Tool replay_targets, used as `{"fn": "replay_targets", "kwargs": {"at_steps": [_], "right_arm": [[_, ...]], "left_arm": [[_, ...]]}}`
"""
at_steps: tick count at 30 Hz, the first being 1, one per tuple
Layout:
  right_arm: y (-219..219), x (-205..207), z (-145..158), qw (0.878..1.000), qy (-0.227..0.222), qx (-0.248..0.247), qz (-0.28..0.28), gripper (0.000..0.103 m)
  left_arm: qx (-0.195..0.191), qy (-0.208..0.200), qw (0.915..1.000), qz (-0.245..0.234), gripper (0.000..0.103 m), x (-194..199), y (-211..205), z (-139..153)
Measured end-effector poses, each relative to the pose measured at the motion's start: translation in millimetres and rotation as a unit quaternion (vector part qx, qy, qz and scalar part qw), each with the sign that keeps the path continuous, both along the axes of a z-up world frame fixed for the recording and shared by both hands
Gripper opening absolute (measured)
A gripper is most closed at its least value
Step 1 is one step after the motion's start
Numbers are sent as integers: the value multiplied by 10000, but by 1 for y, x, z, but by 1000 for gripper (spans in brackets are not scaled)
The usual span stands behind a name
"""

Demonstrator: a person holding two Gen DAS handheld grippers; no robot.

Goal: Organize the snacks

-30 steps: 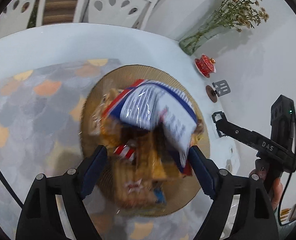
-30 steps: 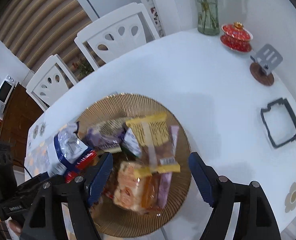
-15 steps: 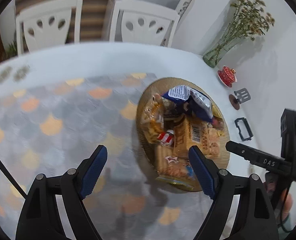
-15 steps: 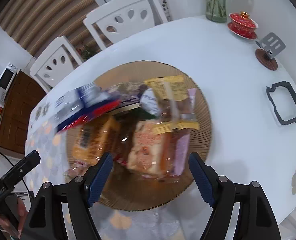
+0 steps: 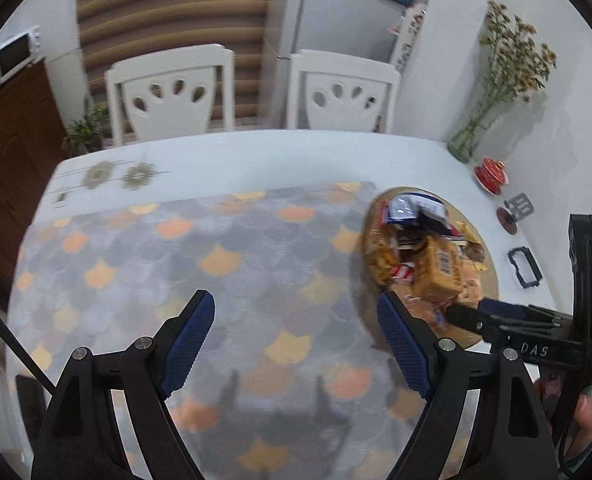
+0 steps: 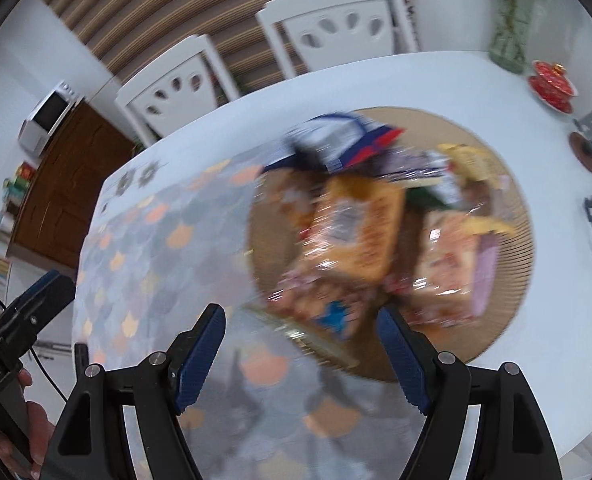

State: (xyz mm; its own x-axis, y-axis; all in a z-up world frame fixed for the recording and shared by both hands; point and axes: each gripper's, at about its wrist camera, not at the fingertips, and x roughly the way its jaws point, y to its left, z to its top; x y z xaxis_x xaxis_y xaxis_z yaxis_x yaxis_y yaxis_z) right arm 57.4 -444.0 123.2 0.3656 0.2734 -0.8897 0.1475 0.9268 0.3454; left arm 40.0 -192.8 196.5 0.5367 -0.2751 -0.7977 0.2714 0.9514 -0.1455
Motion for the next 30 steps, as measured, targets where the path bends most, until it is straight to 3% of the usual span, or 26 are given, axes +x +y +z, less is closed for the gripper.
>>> {"fn": "replay_targets", "kwargs": {"at_steps": [5, 11, 21, 30], "right_arm": [[48, -8, 3, 9997, 38, 163, 188, 76], [115, -21, 4, 9981, 55, -113, 599, 76], [176, -31, 6, 9964, -49, -357, 763, 76], [219, -41, 9, 9923, -202, -870, 855, 76]], "left_arm": [[197, -723, 9952, 631, 83, -21, 37, 7], [746, -657, 9918, 799, 83, -32, 67, 2], [1190, -577, 9885, 735, 83, -52, 105, -14], [882, -208, 9924, 828, 83, -54, 142, -36]]}}
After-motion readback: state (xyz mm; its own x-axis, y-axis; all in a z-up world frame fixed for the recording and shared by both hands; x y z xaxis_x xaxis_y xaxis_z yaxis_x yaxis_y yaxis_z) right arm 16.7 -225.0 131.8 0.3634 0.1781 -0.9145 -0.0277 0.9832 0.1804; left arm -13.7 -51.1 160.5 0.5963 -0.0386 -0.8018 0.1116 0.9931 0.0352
